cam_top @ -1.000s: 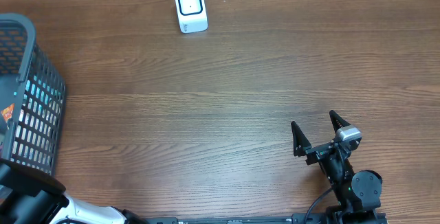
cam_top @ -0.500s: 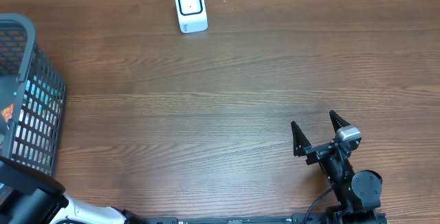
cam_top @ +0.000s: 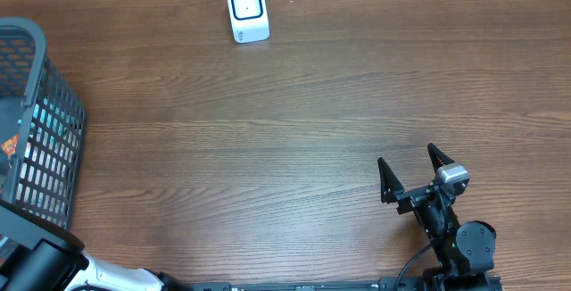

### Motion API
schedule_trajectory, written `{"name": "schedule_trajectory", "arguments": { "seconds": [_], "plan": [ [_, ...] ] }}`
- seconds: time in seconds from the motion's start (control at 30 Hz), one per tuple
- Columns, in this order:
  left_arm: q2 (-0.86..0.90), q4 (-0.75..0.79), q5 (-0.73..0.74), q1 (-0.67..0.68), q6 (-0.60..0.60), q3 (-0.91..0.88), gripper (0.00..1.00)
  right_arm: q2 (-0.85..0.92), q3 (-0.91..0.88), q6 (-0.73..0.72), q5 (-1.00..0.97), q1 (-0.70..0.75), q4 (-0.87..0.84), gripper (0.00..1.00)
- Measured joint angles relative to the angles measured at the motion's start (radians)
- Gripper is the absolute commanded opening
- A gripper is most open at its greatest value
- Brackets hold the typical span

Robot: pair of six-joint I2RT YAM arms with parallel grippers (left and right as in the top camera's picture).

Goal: Scan the item barcode
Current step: 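Move the left gripper over the basket toward the green-lidded jar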

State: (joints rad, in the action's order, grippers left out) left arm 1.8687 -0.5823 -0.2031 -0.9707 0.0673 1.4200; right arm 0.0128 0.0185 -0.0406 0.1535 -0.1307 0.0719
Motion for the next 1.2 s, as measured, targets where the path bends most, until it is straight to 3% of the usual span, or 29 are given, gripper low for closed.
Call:
{"name": "schedule_trajectory", "arguments": {
  "seconds": [0.27, 0.33, 0.4, 0.47, 0.97, 1.2],
  "plan": [
    [0.0, 0.084, 0.001, 0.0, 0.0, -0.086, 0.95, 0.0, 0.0, 0.0, 0.0, 0.0, 0.0, 1.0],
    [0.0, 0.085, 0.006, 0.0, 0.0, -0.092, 0.86, 0.0, 0.0, 0.0, 0.0, 0.0, 0.0, 1.0],
    [0.0, 0.089, 0.017, 0.0, -0.004, -0.092, 0.66, 0.0, 0.0, 0.0, 0.0, 0.0, 0.0, 1.0],
    [0.0, 0.092, 0.028, 0.0, -0.011, -0.092, 0.61, 0.0, 0.0, 0.0, 0.0, 0.0, 0.0, 1.0],
    [-0.001, 0.093, 0.054, 0.0, -0.007, -0.091, 0.57, 0.0, 0.0, 0.0, 0.0, 0.0, 0.0, 1.0],
    [-0.055, 0.025, 0.102, 0.0, 0.04, -0.055, 0.57, 0.0, 0.0, 0.0, 0.0, 0.0, 0.0, 1.0]
  ]
}}
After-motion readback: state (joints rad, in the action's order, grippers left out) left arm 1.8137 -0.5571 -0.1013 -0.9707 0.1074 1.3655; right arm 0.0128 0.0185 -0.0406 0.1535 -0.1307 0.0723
